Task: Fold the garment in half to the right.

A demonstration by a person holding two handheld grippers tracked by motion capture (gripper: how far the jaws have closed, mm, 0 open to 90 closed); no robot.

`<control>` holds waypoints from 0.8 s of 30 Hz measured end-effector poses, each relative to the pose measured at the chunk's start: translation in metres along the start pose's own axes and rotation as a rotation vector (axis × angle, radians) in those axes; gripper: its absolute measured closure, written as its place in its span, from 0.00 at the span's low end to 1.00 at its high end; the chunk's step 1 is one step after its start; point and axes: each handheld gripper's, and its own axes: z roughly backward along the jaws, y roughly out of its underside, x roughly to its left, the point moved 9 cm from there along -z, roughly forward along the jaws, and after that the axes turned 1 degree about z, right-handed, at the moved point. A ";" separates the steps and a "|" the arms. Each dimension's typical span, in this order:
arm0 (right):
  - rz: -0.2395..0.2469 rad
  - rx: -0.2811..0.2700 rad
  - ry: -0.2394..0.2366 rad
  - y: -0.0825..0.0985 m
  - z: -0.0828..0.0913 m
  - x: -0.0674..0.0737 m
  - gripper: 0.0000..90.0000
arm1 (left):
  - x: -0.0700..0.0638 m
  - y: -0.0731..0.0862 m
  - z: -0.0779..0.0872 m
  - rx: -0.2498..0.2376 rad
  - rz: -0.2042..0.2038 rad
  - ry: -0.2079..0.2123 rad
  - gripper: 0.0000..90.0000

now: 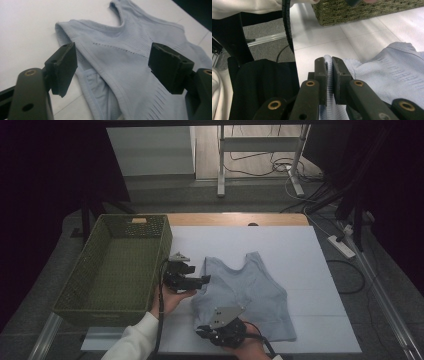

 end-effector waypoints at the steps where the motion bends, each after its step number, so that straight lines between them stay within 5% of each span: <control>1: 0.000 0.001 0.000 0.000 0.000 0.000 0.92 | 0.001 0.000 -0.002 0.004 0.003 0.001 0.26; 24: 0.005 0.014 -0.006 0.003 -0.002 0.001 0.92 | 0.022 0.005 -0.039 0.078 0.002 -0.054 0.26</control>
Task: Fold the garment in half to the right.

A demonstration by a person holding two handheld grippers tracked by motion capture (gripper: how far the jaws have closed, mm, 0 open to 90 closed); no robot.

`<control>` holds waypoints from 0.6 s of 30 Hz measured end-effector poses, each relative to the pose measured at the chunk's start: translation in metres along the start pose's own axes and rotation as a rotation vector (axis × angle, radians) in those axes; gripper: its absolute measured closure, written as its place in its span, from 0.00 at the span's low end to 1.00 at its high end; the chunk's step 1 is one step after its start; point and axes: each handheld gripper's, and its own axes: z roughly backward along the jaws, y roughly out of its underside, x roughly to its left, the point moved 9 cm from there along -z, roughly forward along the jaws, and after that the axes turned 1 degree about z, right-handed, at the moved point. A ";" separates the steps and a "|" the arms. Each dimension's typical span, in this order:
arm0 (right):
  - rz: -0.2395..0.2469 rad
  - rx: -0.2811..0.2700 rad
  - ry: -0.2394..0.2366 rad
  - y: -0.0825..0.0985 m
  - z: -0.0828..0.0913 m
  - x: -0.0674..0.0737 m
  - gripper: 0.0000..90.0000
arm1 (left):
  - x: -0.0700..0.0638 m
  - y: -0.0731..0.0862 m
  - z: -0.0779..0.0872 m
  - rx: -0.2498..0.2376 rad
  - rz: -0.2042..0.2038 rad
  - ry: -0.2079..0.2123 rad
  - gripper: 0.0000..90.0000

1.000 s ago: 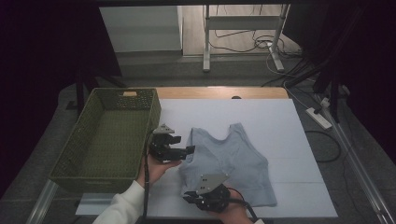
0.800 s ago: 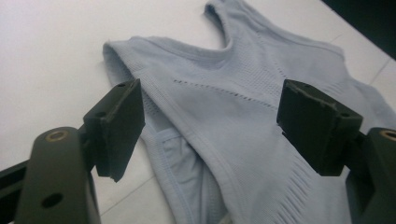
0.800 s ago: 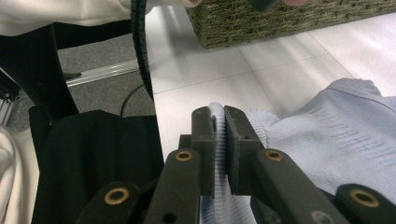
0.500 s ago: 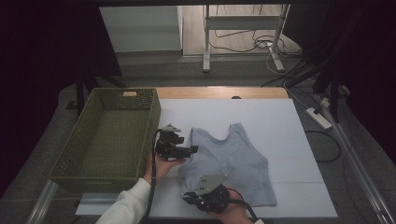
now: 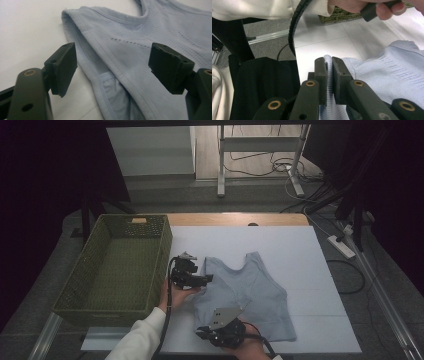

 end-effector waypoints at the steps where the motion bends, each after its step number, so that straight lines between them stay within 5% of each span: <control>1: 0.000 0.001 0.000 0.000 0.000 0.000 0.92 | 0.001 0.000 -0.002 0.001 0.004 -0.002 0.26; 18: -0.002 0.009 -0.010 0.002 -0.001 0.000 0.92 | 0.010 0.004 -0.021 0.044 0.008 -0.028 0.24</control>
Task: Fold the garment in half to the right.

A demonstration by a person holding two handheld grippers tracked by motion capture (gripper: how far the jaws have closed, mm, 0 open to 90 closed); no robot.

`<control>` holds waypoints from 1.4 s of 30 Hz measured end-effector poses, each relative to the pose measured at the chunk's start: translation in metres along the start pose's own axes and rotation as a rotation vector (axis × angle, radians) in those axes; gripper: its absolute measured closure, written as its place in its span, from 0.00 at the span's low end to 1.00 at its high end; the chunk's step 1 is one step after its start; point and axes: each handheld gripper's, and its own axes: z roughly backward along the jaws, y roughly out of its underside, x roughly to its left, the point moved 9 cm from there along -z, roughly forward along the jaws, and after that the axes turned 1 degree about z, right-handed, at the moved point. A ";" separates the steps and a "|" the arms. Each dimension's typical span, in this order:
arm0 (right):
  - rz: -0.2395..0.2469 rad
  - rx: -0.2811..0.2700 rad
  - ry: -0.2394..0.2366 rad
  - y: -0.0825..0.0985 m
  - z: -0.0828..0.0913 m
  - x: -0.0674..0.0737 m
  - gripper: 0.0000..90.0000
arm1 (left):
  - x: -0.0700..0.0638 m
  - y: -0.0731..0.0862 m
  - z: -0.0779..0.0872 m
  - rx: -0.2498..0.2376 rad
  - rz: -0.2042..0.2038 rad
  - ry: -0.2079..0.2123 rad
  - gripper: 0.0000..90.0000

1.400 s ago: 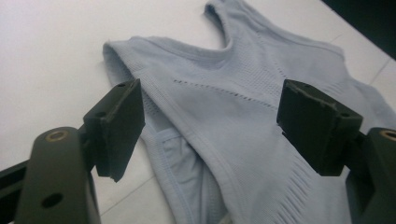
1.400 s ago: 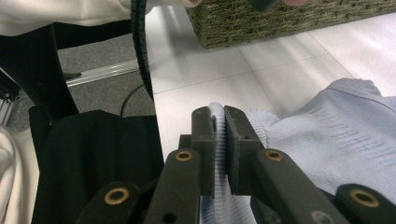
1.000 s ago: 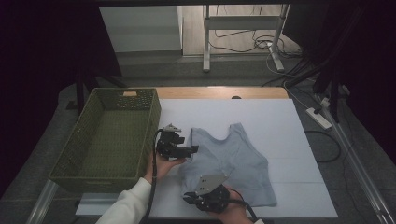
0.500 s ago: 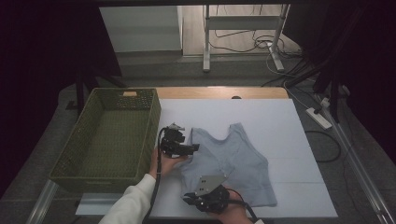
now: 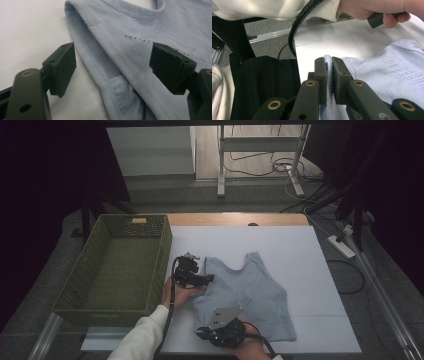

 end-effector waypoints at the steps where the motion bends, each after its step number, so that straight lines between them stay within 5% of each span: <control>1: 0.000 0.001 -0.003 0.000 0.000 0.000 0.92 | 0.001 0.000 -0.001 0.007 -0.004 -0.002 0.23; 21: 0.002 0.007 -0.005 0.001 0.000 -0.001 0.92 | 0.001 0.010 -0.009 0.040 -0.005 -0.010 0.24; 27: 0.005 0.009 -0.003 0.001 -0.001 -0.001 0.92 | -0.006 0.012 -0.009 0.032 -0.023 0.015 0.31; 33: 0.005 0.010 -0.004 0.002 -0.001 -0.001 0.92 | -0.011 0.012 -0.010 0.010 0.015 0.073 0.43; 42: 0.010 0.013 -0.003 0.002 -0.001 -0.001 0.92 | -0.014 0.012 -0.012 -0.005 -0.003 0.067 0.62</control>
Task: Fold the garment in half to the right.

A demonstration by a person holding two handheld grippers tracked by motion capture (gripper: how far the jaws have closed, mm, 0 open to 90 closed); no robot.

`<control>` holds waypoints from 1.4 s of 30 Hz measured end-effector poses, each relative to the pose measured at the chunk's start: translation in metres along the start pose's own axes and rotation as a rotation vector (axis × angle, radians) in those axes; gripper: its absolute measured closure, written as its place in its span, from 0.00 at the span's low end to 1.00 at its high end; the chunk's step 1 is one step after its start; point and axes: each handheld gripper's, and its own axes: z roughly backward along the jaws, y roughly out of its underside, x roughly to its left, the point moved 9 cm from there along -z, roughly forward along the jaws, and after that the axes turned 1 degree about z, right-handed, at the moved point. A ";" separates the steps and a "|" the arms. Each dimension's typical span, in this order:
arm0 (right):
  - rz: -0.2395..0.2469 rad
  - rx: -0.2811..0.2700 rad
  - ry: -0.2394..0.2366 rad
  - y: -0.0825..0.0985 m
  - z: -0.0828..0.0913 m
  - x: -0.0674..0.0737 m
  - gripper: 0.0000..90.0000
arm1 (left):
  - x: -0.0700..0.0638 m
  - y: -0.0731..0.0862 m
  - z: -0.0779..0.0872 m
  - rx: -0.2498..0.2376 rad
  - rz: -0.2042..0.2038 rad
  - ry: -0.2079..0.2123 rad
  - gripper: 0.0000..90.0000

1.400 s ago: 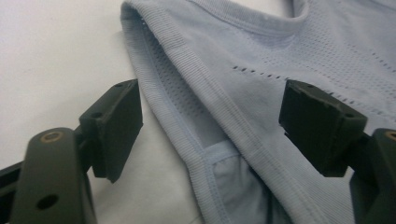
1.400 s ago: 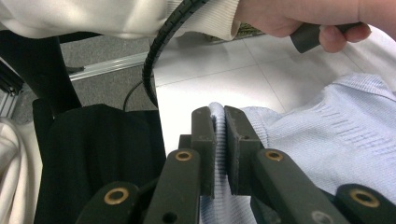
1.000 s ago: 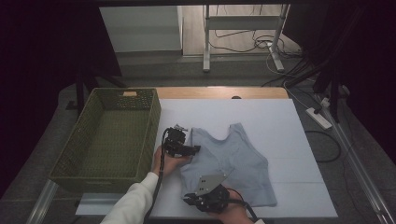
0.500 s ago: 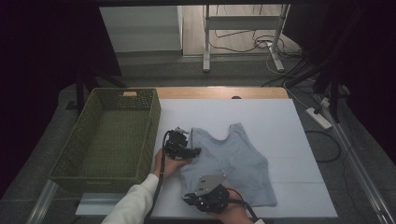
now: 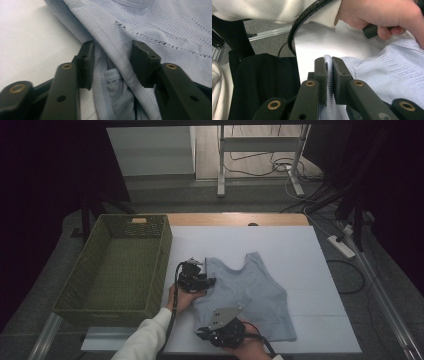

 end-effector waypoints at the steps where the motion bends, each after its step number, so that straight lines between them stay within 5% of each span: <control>1: 0.000 0.000 0.001 0.000 0.000 0.000 0.92 | 0.000 0.000 0.000 -0.001 0.000 -0.002 0.65; 12: -0.001 -0.008 0.012 -0.001 0.003 -0.002 0.92 | 0.000 -0.001 0.002 -0.013 -0.008 0.023 0.91; 42: 0.002 -0.065 0.058 -0.007 0.012 -0.006 0.92 | -0.002 -0.009 0.017 -0.073 -0.003 0.070 0.95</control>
